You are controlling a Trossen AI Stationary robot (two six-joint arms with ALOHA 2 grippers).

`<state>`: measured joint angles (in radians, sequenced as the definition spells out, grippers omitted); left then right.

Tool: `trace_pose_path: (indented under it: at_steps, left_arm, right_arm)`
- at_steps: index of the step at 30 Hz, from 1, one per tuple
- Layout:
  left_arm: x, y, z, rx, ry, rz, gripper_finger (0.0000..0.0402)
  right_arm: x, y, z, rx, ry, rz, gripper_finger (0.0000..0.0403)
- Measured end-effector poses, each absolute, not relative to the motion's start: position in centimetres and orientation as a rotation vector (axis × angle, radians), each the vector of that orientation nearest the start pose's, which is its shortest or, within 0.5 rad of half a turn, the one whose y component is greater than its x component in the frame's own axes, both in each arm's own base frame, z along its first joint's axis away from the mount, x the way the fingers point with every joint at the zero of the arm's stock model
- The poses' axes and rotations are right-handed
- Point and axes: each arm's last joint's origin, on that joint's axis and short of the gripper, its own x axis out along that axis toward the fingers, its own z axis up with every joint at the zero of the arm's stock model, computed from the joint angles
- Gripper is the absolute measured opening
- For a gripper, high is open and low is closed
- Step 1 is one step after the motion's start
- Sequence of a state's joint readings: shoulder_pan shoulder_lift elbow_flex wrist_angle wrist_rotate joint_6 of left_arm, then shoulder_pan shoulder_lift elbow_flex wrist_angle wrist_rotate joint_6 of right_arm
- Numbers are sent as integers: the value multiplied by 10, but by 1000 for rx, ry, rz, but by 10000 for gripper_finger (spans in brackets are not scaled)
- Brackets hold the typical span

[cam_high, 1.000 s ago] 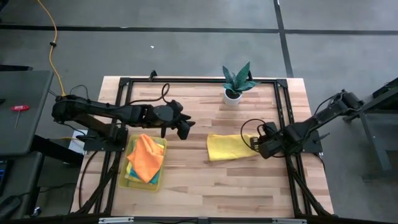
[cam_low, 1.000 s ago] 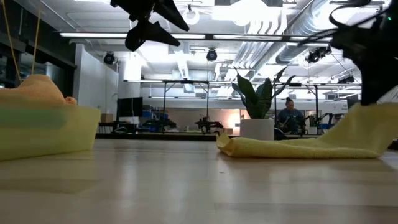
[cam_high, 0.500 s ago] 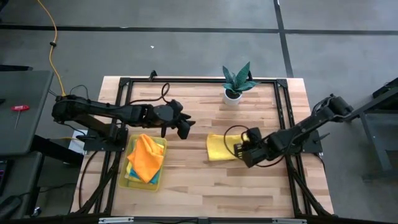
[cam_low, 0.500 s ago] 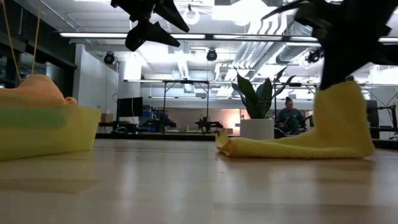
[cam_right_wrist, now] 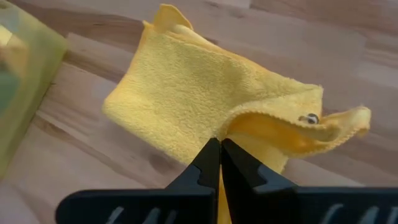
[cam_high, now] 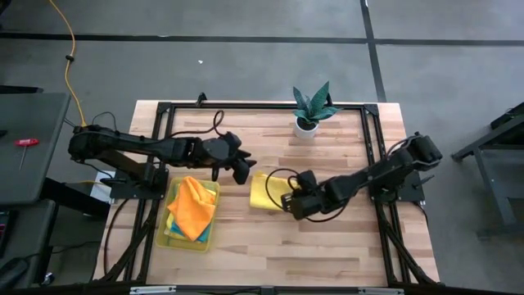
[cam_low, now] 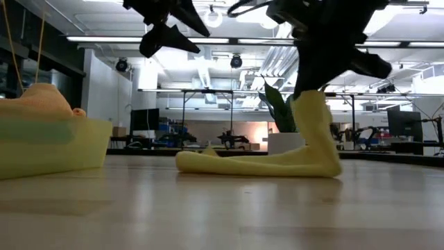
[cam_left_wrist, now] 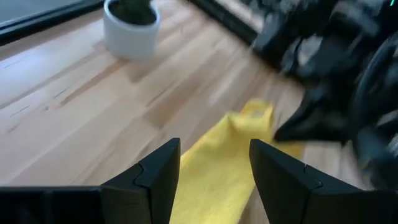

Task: Fold microfiber towels
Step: Fold the yellow microfiber cloth

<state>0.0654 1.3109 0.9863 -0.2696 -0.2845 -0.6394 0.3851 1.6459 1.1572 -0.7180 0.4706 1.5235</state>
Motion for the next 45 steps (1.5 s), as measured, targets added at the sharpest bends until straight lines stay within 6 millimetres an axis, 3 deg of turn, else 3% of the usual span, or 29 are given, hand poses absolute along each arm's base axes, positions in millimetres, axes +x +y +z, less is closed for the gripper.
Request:
trace_pose_path:
  at_steps: [6, 9, 13, 16, 20, 31, 45]
  left_arm:
    - [287, 14, 259, -458, 651, 494, 159]
    - [301, 5, 236, -437, 726, 485, 108]
    - [318, -7, 188, -409, 918, 446, 17]
    - [322, -10, 159, -425, 1064, 405, 10]
    - [327, -11, 139, -361, 1193, 337, 2]
    - [340, -10, 129, -127, 1193, 171, 0]
    - [359, -12, 125, -147, 1028, 110, 0]
  right_arm:
    - [294, 101, 227, 834, 783, -822, 0]
    - [288, 99, 231, 814, 806, -839, 0]
    - [283, 97, 236, 811, 814, -842, 0]
    - [282, 96, 238, 812, 814, -836, 0]
    - [281, 96, 239, 805, 817, -832, 0]
    - [287, 100, 241, 825, 805, -758, 0]
    - [305, 97, 247, 868, 694, -648, 0]
